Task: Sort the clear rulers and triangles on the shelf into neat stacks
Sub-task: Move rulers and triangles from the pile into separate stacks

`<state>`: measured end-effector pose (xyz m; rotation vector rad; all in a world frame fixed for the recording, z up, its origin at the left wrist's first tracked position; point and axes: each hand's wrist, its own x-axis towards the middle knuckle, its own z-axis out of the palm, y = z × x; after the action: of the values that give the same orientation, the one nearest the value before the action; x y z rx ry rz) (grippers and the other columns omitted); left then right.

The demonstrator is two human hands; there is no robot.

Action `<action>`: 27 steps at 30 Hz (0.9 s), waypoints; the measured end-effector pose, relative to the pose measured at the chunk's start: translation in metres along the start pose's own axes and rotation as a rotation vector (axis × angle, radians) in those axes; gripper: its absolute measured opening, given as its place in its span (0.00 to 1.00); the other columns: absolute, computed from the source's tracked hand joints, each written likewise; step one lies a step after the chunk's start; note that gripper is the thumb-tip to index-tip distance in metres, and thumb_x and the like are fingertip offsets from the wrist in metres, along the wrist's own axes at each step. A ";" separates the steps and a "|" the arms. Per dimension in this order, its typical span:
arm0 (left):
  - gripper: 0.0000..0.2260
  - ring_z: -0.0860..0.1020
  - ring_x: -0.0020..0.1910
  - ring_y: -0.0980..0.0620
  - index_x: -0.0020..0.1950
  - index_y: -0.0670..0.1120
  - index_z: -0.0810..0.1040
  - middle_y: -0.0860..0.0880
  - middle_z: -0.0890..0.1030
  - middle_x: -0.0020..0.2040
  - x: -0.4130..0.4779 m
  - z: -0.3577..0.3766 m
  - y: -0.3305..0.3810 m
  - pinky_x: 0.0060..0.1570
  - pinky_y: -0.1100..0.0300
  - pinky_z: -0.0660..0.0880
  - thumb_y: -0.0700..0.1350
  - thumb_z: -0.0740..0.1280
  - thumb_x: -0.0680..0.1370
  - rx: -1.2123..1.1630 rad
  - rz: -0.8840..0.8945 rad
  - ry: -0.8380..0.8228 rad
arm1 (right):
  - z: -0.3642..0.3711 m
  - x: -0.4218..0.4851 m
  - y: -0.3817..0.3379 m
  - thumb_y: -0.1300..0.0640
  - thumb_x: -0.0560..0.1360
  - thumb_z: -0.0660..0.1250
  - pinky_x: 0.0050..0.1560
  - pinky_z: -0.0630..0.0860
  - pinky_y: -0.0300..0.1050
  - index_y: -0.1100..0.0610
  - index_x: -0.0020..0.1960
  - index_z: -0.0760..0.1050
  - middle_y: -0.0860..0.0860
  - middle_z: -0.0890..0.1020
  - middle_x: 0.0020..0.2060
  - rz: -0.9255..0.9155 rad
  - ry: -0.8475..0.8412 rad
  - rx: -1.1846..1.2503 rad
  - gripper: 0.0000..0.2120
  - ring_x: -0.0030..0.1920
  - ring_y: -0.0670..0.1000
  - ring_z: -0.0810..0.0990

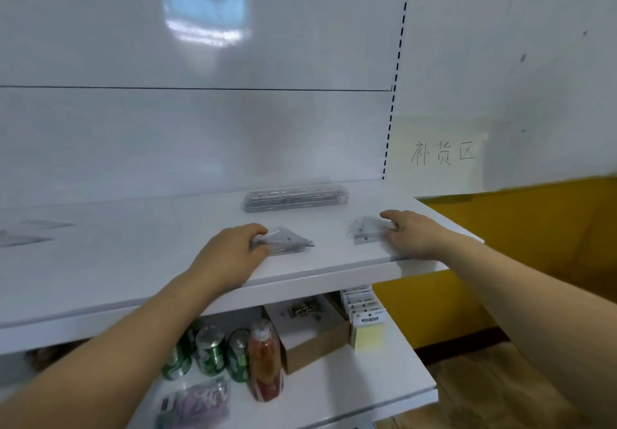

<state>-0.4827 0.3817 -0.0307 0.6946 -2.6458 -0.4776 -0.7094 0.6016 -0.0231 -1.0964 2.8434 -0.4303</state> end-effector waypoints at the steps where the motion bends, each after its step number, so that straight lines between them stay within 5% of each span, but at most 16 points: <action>1: 0.19 0.74 0.61 0.49 0.68 0.51 0.71 0.49 0.76 0.65 -0.001 0.000 0.002 0.59 0.57 0.70 0.52 0.63 0.78 0.001 -0.005 0.002 | 0.000 -0.001 0.002 0.50 0.81 0.54 0.70 0.62 0.50 0.51 0.75 0.59 0.52 0.66 0.72 -0.025 0.008 -0.017 0.23 0.70 0.55 0.66; 12: 0.29 0.65 0.71 0.48 0.75 0.49 0.61 0.48 0.63 0.74 -0.027 -0.008 0.015 0.68 0.54 0.62 0.58 0.63 0.77 0.073 -0.152 -0.045 | -0.018 -0.008 -0.014 0.42 0.79 0.55 0.71 0.58 0.51 0.53 0.76 0.56 0.53 0.61 0.75 -0.256 0.000 -0.140 0.29 0.73 0.55 0.61; 27: 0.34 0.60 0.74 0.48 0.76 0.48 0.57 0.48 0.58 0.77 -0.122 -0.105 -0.110 0.72 0.53 0.58 0.62 0.61 0.76 0.188 -0.432 -0.082 | 0.021 -0.019 -0.261 0.41 0.80 0.52 0.71 0.58 0.51 0.53 0.77 0.53 0.54 0.58 0.76 -0.648 -0.169 -0.236 0.30 0.74 0.57 0.59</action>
<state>-0.2949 0.3312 -0.0150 1.3455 -2.6362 -0.3773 -0.5225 0.4248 0.0297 -1.9907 2.3761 -0.0159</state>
